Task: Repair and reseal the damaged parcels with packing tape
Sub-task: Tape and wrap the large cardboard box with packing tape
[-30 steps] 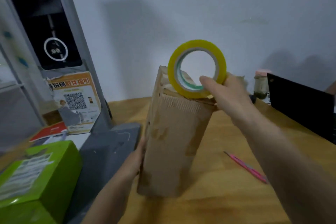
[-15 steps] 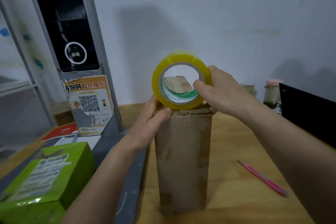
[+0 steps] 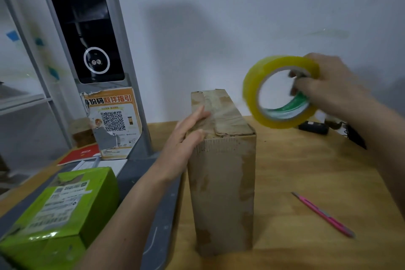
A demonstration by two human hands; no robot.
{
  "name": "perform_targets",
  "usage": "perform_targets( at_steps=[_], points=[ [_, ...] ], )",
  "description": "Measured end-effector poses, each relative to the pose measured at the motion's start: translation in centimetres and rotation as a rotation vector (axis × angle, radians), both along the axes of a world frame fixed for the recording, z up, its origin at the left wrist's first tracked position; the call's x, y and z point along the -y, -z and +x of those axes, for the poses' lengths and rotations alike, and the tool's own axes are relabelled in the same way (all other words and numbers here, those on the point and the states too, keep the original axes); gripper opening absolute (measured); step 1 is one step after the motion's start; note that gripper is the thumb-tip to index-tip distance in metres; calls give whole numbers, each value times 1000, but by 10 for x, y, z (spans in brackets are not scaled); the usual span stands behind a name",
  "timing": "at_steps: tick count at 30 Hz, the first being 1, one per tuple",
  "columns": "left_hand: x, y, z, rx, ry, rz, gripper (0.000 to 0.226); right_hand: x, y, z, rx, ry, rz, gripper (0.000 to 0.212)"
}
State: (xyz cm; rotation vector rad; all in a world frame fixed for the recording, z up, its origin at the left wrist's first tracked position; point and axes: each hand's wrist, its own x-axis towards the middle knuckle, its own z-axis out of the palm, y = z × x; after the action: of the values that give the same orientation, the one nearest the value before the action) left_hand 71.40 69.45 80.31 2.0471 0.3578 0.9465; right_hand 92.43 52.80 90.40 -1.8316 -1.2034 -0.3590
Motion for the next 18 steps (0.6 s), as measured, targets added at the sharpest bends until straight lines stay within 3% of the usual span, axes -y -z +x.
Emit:
perform_targets(
  at_steps=[2,12,18],
  points=[
    [0,0,-2,16,-17,-4,66,5,3,12,28,74,-9,16],
    [3,4,-1,49,-50,-9,65,3,72,34,-160,-8,-61,17],
    [9,2,-5,58,-74,32,48,-5,122,20,-287,-108,-27,14]
  ],
)
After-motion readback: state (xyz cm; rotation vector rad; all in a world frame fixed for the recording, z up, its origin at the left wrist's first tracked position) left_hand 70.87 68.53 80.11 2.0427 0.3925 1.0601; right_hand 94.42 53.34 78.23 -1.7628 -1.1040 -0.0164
